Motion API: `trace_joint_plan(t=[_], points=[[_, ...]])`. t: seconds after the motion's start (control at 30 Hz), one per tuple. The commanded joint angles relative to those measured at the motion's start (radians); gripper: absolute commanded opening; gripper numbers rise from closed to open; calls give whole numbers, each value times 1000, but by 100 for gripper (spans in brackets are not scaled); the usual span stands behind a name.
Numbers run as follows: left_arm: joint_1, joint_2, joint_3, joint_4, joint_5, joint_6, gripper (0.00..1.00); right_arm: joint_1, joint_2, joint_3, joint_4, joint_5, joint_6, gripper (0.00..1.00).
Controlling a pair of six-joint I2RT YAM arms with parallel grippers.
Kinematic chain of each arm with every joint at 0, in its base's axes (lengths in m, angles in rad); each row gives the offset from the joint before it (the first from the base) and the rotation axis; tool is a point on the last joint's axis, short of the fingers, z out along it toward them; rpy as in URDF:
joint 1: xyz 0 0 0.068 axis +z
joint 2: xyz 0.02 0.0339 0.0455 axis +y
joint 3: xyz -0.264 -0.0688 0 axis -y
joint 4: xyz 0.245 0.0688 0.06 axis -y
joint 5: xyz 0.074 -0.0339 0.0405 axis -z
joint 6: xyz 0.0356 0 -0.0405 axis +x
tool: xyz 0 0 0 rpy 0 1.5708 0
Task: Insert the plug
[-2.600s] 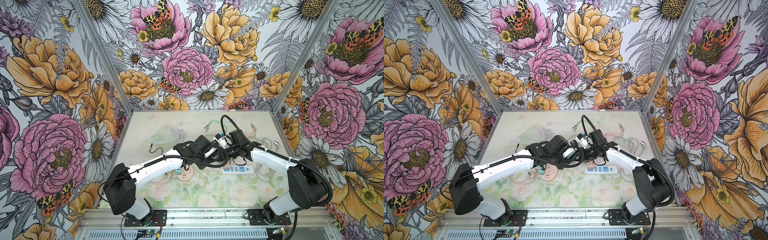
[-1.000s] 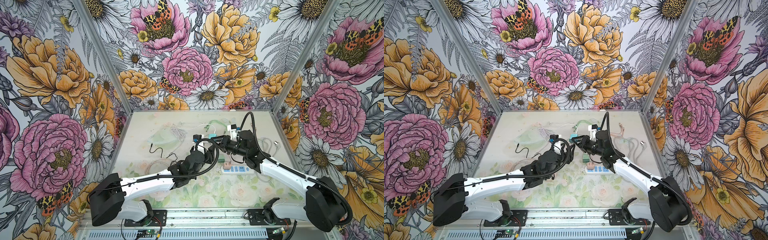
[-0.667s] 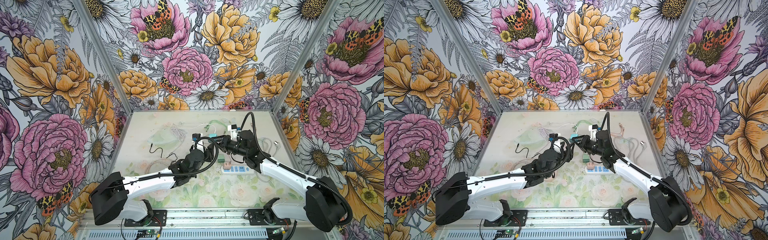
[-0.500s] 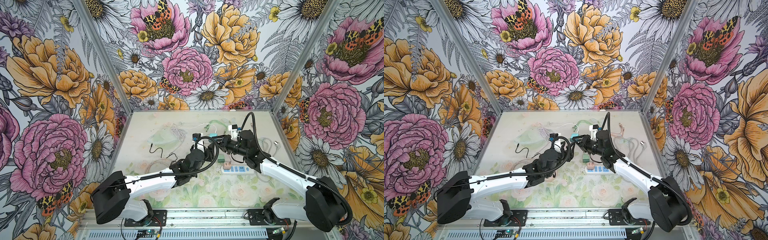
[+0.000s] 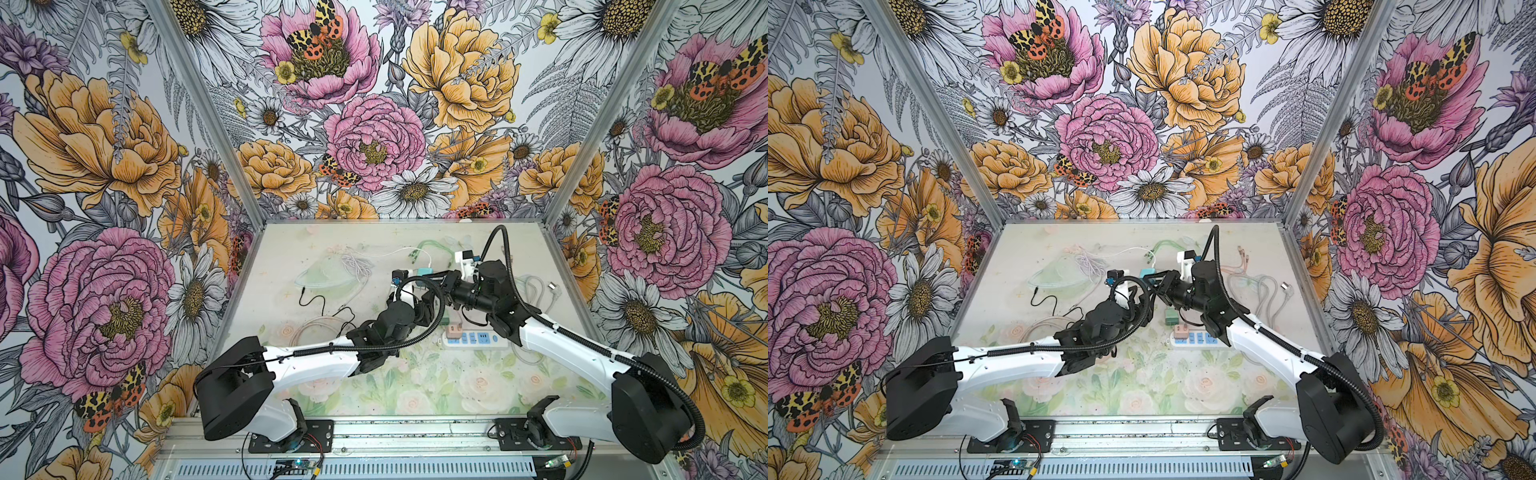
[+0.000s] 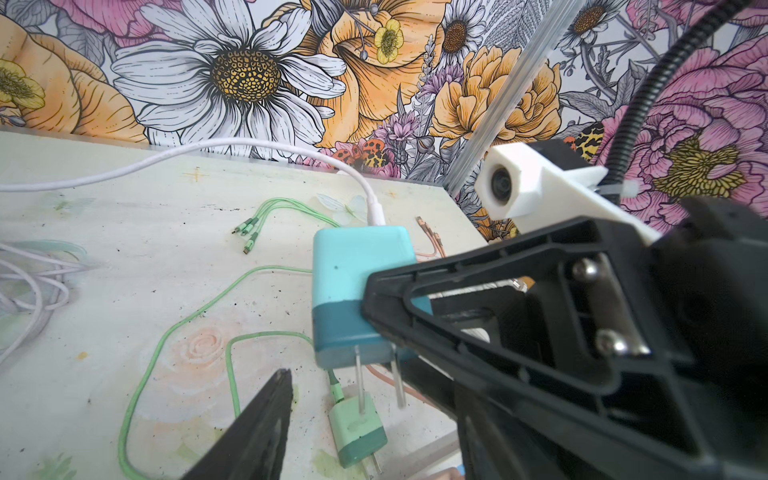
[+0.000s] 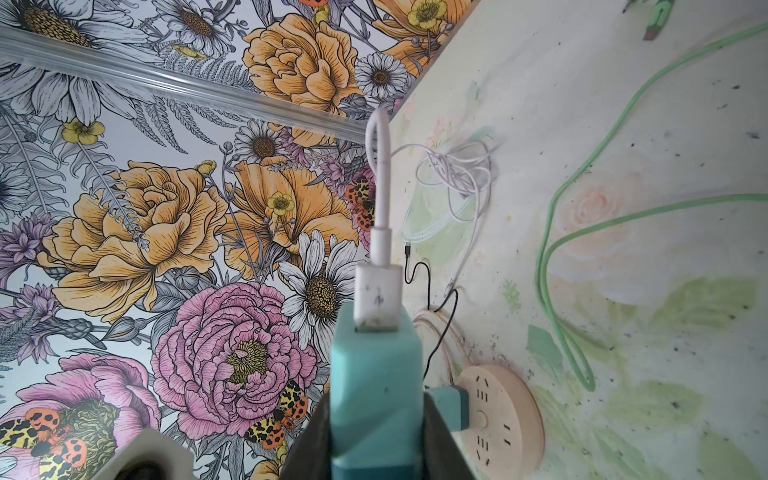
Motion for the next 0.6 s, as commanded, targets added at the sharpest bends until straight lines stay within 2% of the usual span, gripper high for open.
trace_joint_plan(t=[0.0, 0.27, 0.43, 0.57], points=[[-8, 15, 17, 66, 7, 24, 63, 8, 8, -3, 46, -25, 18, 0], [-8, 28, 14, 95, -66, 34, 63, 10, 16, -5, 65, -41, 41, 0], [-10, 38, -9, 173, -153, 53, 57, 10, 26, -11, 79, -53, 66, 0], [-10, 51, -17, 244, -171, 96, 54, 12, 33, -15, 95, -66, 81, 0]])
